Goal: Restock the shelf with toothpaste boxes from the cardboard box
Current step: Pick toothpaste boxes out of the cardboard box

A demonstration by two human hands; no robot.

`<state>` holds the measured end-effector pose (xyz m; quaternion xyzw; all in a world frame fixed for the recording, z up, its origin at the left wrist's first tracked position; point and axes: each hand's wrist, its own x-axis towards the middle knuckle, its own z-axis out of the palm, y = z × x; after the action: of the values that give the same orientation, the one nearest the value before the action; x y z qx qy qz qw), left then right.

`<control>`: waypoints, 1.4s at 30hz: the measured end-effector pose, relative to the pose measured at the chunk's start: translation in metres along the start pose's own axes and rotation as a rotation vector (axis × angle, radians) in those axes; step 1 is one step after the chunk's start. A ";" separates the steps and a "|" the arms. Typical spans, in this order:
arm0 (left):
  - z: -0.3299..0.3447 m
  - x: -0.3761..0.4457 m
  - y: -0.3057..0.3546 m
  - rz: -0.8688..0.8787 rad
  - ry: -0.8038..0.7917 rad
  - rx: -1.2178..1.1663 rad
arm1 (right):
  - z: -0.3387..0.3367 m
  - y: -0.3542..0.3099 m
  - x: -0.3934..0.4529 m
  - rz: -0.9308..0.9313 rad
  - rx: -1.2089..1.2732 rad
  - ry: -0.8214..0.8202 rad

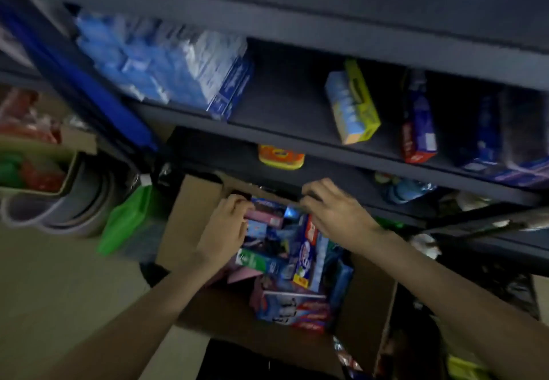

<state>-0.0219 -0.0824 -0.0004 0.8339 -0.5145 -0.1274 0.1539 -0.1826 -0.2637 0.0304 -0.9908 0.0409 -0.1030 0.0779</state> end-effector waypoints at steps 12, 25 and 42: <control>0.081 -0.020 -0.102 -0.218 -0.304 0.074 | 0.227 -0.059 0.039 0.303 -0.037 -0.642; 0.107 -0.017 -0.127 -0.147 -0.183 -0.091 | 0.269 -0.046 0.085 0.514 -0.219 -0.835; -0.134 0.062 0.025 0.153 -0.562 -0.157 | -0.099 -0.066 0.039 0.260 -0.427 -0.181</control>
<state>0.0340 -0.1316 0.1297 0.7103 -0.5870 -0.3804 0.0787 -0.1610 -0.2167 0.1447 -0.9764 0.1817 0.0081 -0.1168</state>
